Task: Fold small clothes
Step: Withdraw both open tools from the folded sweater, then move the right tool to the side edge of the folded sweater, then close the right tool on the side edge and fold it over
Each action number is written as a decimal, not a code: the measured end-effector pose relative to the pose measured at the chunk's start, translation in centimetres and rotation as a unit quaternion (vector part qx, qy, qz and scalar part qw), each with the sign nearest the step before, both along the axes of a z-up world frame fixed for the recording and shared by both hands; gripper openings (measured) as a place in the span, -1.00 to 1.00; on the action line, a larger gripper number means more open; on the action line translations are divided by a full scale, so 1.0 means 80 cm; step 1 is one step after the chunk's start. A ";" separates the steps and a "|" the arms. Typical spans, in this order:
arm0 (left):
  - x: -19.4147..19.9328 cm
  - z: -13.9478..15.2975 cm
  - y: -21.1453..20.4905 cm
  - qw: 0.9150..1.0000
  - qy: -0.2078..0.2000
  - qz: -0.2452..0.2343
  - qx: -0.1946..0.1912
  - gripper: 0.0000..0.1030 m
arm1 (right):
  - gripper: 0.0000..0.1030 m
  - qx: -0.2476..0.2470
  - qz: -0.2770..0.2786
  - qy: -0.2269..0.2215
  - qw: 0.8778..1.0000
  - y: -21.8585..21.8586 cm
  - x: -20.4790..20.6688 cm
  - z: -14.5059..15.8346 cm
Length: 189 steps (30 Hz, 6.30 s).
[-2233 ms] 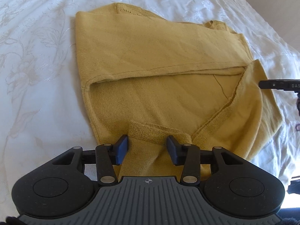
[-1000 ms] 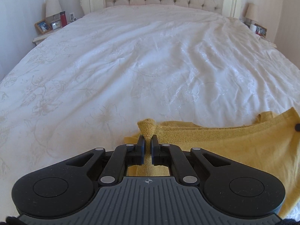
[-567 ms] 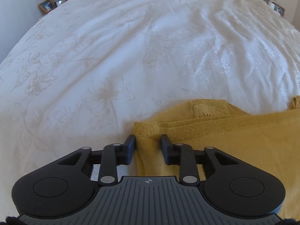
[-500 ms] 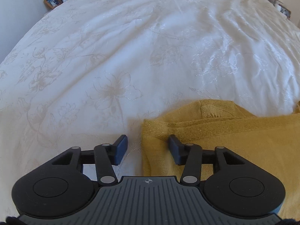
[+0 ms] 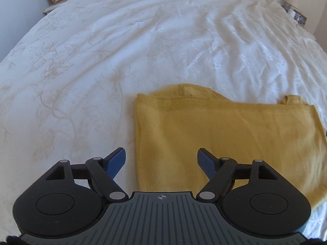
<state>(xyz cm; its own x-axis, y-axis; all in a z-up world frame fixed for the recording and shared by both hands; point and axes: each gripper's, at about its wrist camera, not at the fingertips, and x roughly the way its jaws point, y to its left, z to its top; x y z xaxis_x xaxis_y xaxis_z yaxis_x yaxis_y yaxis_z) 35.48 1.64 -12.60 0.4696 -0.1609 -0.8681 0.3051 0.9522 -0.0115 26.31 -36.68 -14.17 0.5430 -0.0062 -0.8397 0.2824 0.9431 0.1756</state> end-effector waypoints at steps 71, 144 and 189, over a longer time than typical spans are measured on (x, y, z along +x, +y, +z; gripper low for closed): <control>0.023 -0.047 -0.191 0.998 0.027 0.005 0.061 0.71 | 1.00 0.144 0.030 0.095 0.985 -0.035 -0.090 -0.074; -0.110 -0.093 -0.132 0.993 0.093 0.037 0.059 1.00 | 1.00 0.341 0.049 -0.017 0.939 -0.088 -0.001 -0.099; -0.103 0.009 0.116 0.999 0.003 0.037 0.008 0.71 | -0.55 0.232 0.133 0.034 0.963 0.246 0.095 0.031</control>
<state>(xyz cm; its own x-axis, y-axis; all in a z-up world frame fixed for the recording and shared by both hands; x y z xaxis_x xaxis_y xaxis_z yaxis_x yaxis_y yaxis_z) 27.26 10.95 -11.88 0.4739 -0.1118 -0.8735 0.2333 0.9724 0.0022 33.95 -17.01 -11.73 0.4165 0.5100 -0.7526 0.0673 0.8083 0.5849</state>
